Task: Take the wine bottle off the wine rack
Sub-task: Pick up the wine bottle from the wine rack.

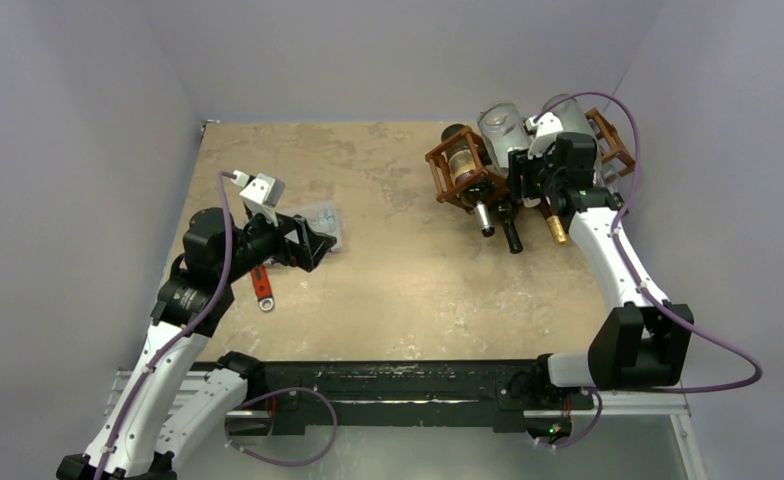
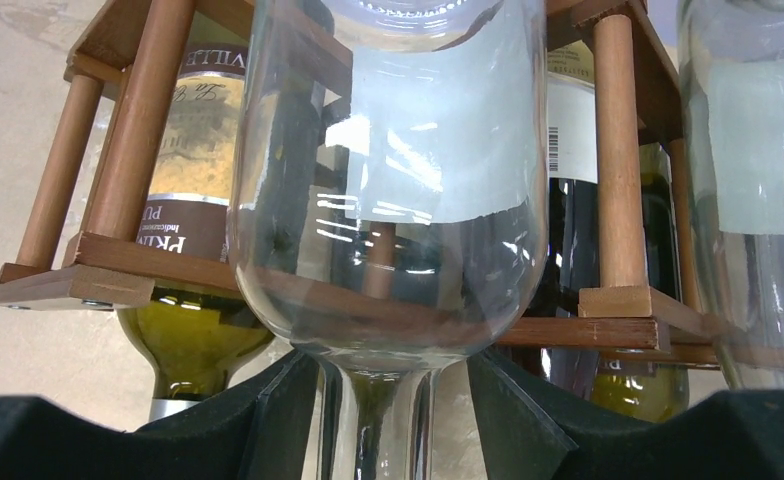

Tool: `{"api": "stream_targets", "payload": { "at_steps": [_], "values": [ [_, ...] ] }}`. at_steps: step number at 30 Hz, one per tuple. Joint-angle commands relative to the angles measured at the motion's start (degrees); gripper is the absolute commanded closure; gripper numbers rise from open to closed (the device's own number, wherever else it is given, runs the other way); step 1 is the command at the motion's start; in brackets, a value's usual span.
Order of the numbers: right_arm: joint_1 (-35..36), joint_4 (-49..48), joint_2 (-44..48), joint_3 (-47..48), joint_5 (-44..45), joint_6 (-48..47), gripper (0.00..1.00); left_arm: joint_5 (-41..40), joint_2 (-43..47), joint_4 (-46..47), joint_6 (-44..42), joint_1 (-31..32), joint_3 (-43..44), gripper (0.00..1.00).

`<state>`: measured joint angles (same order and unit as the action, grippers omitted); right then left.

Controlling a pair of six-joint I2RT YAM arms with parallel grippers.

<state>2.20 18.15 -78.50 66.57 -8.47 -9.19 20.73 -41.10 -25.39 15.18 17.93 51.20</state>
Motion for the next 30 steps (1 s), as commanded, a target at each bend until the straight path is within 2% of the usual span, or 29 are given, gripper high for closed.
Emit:
{"api": "stream_targets", "payload": {
  "at_steps": [1, 10, 17, 20, 26, 28, 30],
  "values": [
    [0.0, -1.5, 0.0, 2.8, 0.2, 1.3, 0.4, -0.4, 0.5, 0.9, -1.2, -0.4, 0.2, 0.0],
    [0.0, -1.2, -0.8, 3.2, 0.3, 1.8, 0.42, -0.3, 0.5, 0.9, -1.2, -0.4, 0.2, 0.0],
    [0.0, -1.5, -1.0, 3.1, 0.2, 2.1, 0.49, -0.3, 0.4, 0.9, -1.1, -0.3, 0.2, 0.0],
    [0.0, -1.7, -0.9, 3.0, 0.3, 2.2, 0.62, -0.2, 0.5, 0.9, -1.1, -0.4, 0.2, 0.0],
    [-0.1, -3.3, 1.2, 2.3, -1.6, 3.5, 0.95, -0.2, 0.4, 0.9, -1.1, -0.4, 0.2, 0.0],
    [-0.1, -4.2, 2.7, 1.6, -2.6, 3.8, 1.0, -0.1, 0.4, 1.0, -1.1, -0.3, 0.2, 0.0],
    [-0.6, -4.8, 4.0, 1.1, -3.9, 4.1, 1.0, 0.0, 0.4, 1.0, -1.1, -0.4, 0.2, 0.0]
  ]
}}
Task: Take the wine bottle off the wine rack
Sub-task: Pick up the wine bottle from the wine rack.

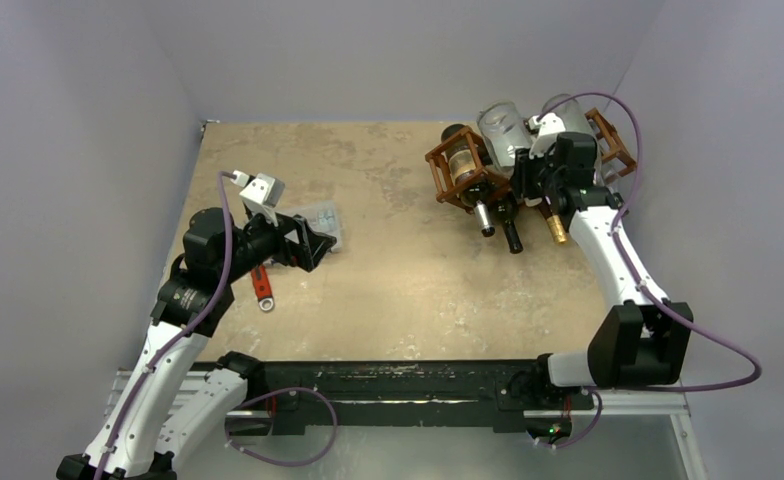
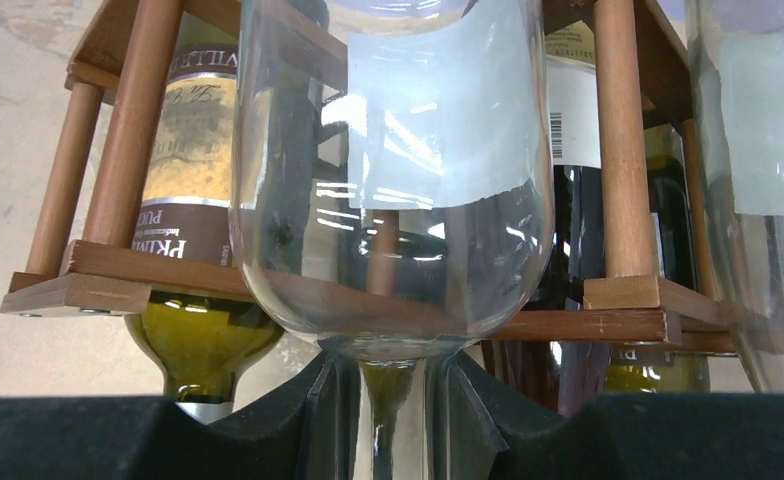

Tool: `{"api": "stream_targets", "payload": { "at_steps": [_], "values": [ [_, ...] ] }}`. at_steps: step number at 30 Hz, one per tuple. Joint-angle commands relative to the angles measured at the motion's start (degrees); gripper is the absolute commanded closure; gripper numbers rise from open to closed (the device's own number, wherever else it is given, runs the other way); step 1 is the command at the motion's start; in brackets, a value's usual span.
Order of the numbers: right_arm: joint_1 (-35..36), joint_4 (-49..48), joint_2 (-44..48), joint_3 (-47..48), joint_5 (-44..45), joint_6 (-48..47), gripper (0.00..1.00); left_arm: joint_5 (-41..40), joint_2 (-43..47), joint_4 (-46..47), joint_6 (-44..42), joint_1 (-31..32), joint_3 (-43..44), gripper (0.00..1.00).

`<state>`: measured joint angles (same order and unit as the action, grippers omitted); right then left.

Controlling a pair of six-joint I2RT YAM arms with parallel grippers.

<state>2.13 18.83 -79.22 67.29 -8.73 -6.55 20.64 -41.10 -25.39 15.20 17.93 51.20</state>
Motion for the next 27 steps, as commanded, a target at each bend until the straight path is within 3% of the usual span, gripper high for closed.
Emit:
{"api": "stream_targets", "payload": {
  "at_steps": [1, 27],
  "values": [
    [-0.8, -6.0, 5.4, 0.0, -4.4, 1.7, 1.0, 0.0, 0.4, 1.0, -1.1, -0.4, 0.3, 0.0],
    [-5.0, -11.4, 17.5, -5.7, -14.6, 1.5, 1.0, 0.0, 0.5, 1.0, -1.1, -0.4, 0.2, 0.0]
  ]
}}
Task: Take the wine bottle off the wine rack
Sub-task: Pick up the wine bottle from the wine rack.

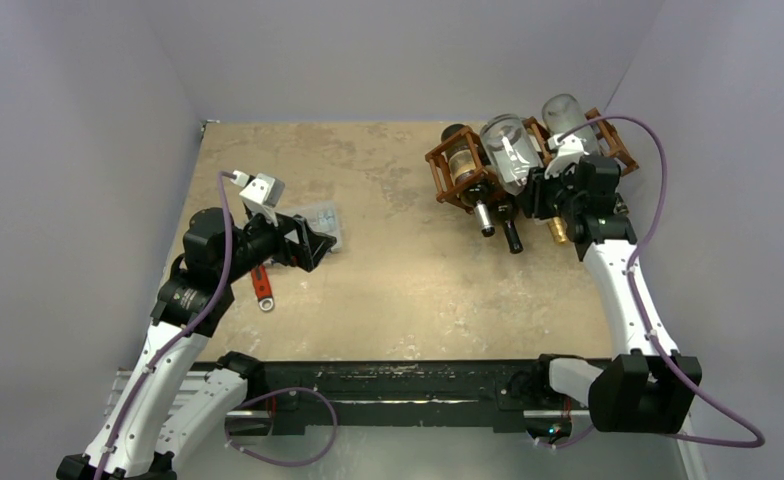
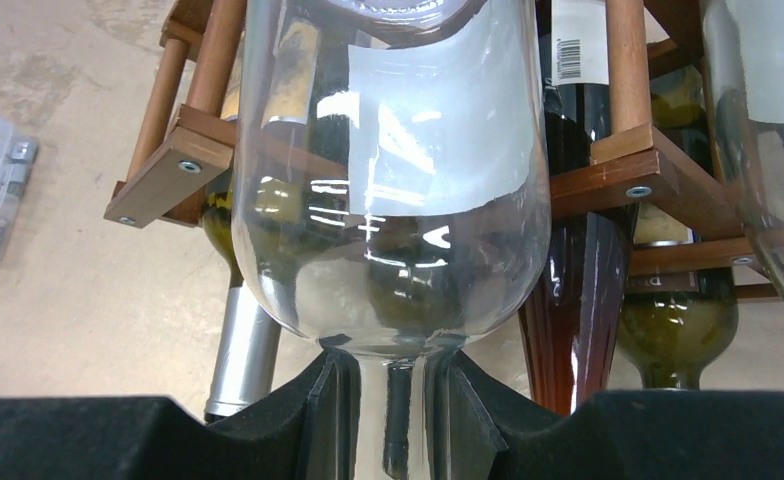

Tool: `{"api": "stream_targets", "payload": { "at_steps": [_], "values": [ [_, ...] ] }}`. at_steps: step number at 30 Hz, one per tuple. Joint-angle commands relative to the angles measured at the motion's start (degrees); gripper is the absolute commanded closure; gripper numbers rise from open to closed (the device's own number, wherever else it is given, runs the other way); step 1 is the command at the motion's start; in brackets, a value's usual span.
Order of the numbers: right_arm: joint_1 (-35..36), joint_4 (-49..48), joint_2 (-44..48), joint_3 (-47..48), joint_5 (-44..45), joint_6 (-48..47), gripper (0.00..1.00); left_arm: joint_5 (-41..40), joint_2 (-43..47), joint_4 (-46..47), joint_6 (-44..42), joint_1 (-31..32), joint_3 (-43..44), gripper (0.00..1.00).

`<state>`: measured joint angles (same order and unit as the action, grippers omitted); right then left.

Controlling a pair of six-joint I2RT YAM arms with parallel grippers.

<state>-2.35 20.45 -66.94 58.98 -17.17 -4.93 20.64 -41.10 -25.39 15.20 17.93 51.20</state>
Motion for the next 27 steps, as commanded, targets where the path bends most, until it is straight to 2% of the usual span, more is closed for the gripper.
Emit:
{"api": "stream_targets", "payload": {
  "at_steps": [1, 27],
  "values": [
    [-0.6, -12.9, 5.3, 2.7, -6.9, -0.1, 1.0, 0.1, 0.5, 1.0, -1.1, -0.4, 0.2, 0.0],
    [-2.2, -11.3, 7.9, 4.4, -19.3, 2.0, 1.0, -0.2, 0.0, 1.0, -1.3, -0.7, 0.0, 0.0]
  ]
}}
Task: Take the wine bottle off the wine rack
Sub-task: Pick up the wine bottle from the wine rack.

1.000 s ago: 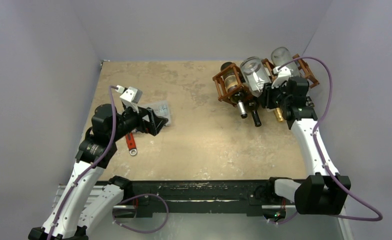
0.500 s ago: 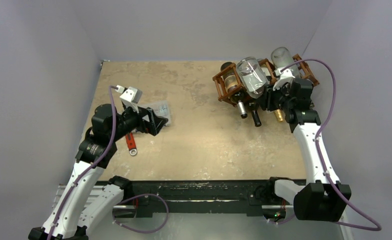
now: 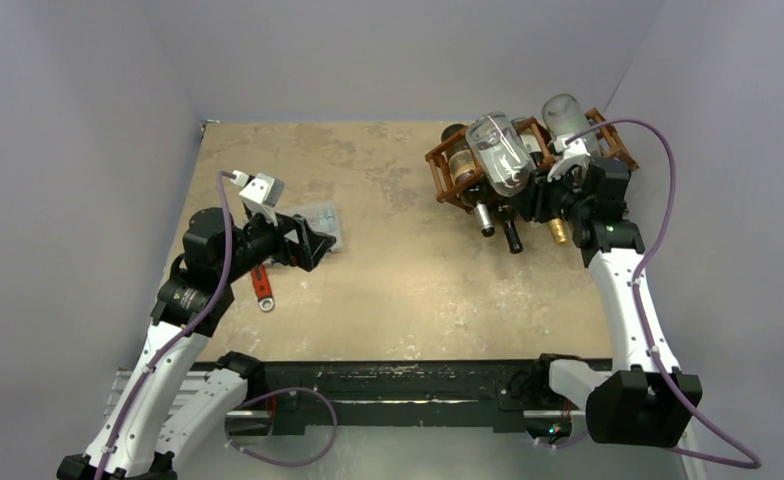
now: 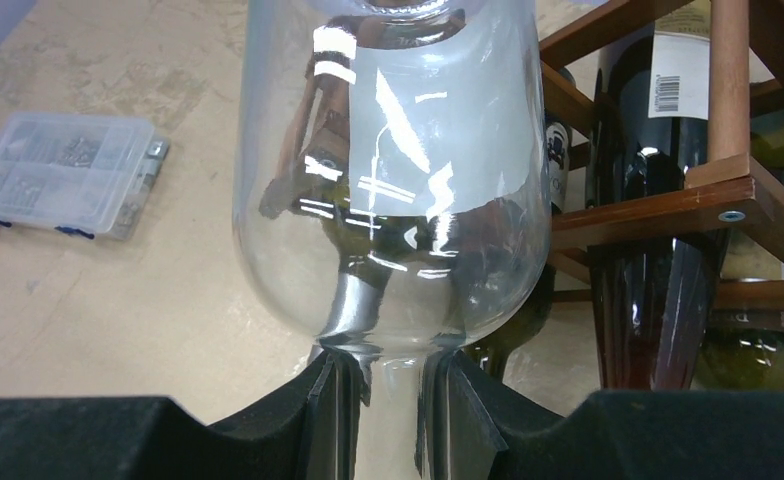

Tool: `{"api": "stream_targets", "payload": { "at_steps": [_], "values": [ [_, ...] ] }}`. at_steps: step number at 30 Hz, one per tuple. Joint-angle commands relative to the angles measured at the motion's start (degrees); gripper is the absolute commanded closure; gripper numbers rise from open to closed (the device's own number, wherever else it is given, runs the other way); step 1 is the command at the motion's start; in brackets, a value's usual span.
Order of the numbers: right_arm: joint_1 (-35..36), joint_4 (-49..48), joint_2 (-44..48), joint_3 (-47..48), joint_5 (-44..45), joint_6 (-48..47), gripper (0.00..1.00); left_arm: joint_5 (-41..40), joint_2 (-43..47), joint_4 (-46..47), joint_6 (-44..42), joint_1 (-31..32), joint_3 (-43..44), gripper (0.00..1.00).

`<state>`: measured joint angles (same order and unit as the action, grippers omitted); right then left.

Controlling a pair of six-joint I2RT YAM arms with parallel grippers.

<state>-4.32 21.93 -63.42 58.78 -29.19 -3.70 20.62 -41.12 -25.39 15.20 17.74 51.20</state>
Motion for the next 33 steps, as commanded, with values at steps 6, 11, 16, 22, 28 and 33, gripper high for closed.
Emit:
{"api": "stream_targets", "payload": {
  "at_steps": [6, 11, 16, 22, 28, 33],
  "values": [
    [-0.3, -12.1, 4.9, 4.9, -10.9, 0.8, 1.0, -0.3, -0.2, 1.0, -1.4, -0.5, 0.1, 0.0],
    [-0.3, -11.7, 5.0, 5.4, -13.0, 0.6, 1.0, -0.4, -0.3, 1.0, -1.4, -0.6, 0.1, 0.0],
    [-0.3, -11.2, 5.0, 5.6, -16.0, 0.6, 1.0, -0.3, -0.3, 1.0, -1.4, -0.6, 0.1, 0.0],
    [-0.3, -11.0, 4.9, 5.4, -20.6, 0.6, 1.0, -0.4, -0.4, 1.0, -1.4, -0.6, 0.0, 0.0],
    [-0.3, -10.8, 4.9, 5.0, -23.7, 0.3, 1.0, -0.4, -0.3, 1.0, -1.5, -0.7, 0.0, 0.0],
    [-0.2, -10.5, 4.8, 4.7, -26.3, -0.4, 1.0, -0.3, -0.3, 1.0, -1.5, -0.7, 0.0, 0.0]
  ]
}}
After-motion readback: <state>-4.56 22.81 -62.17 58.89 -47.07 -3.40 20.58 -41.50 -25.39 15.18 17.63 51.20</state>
